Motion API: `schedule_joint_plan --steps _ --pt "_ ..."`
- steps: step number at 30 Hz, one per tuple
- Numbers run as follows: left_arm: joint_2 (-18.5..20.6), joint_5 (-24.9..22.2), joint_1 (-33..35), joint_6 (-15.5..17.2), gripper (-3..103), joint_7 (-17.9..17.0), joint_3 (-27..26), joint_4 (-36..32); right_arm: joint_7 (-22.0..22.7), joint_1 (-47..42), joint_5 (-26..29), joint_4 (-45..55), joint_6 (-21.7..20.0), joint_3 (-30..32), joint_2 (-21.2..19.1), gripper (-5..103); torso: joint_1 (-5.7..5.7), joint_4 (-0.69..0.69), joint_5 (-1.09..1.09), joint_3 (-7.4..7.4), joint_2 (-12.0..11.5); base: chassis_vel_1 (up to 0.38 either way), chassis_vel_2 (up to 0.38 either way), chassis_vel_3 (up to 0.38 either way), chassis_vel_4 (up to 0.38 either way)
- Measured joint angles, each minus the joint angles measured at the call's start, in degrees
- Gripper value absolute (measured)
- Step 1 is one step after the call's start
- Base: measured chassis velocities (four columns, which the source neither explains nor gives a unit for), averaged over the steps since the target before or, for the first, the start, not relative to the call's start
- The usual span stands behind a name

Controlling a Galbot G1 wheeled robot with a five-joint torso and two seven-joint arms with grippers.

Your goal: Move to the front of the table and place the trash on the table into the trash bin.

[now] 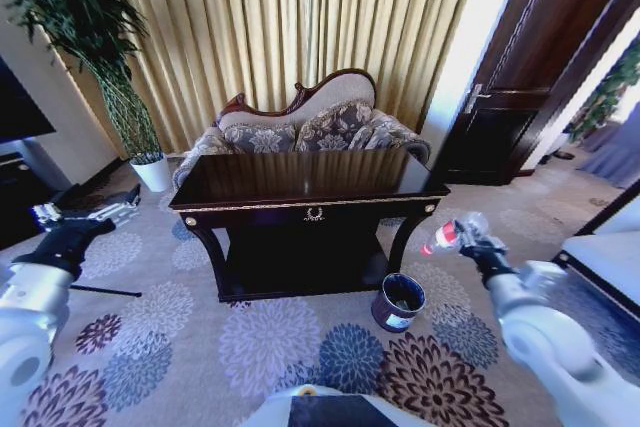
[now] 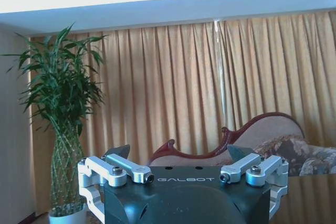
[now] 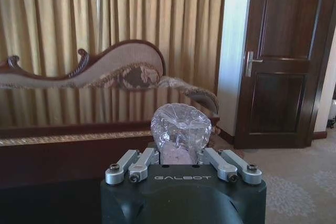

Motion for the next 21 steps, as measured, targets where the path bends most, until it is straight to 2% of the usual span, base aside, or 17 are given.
schedule_joint_plan --steps 2,6,10,12,13,18,21 --pt "-0.09 0.04 0.20 -0.41 100 0.03 0.18 0.01 -0.03 3.14 -0.19 -2.94 0.09 -2.26 -0.60 27 0.00 0.01 -0.01 0.00 0.00 0.000 0.000 0.000 0.000" --pt "-0.89 1.32 1.46 -2.06 100 0.12 1.33 0.01 -2.16 13.96 -0.86 -16.40 0.52 -9.93 -1.19 27 0.00 0.02 -0.04 0.00 0.00 0.000 0.000 0.000 0.000" --pt "-1.42 3.18 2.20 -3.17 100 0.65 1.86 0.02 -3.47 17.59 -1.47 -22.20 1.15 -13.00 -1.08 27 0.00 -0.01 -0.02 0.00 0.00 0.000 0.000 0.000 0.000" --pt "-2.02 4.58 3.00 -4.10 100 1.38 2.08 0.02 -5.10 22.31 -2.59 -29.58 2.40 -16.70 -0.54 27 0.00 -0.01 -0.02 0.00 0.00 0.000 0.000 0.000 0.000" --pt "-2.47 4.91 3.35 -4.55 100 1.54 2.10 0.04 -5.83 26.26 -3.15 -34.99 3.28 -19.60 0.21 27 0.00 -0.02 -0.01 0.00 0.00 0.000 0.000 0.000 0.000" --pt "-2.95 4.95 3.68 -5.08 100 1.60 2.02 0.05 -7.12 35.54 -5.44 -45.48 5.17 -25.16 3.09 27 0.00 0.03 -0.08 0.00 0.00 0.000 0.000 0.000 0.000" --pt "-2.93 4.97 3.81 -5.34 100 1.60 1.92 0.06 -8.07 40.37 -8.12 -52.56 6.17 -28.08 6.09 27 0.00 0.03 -0.01 0.00 0.00 0.000 0.000 0.000 0.000"
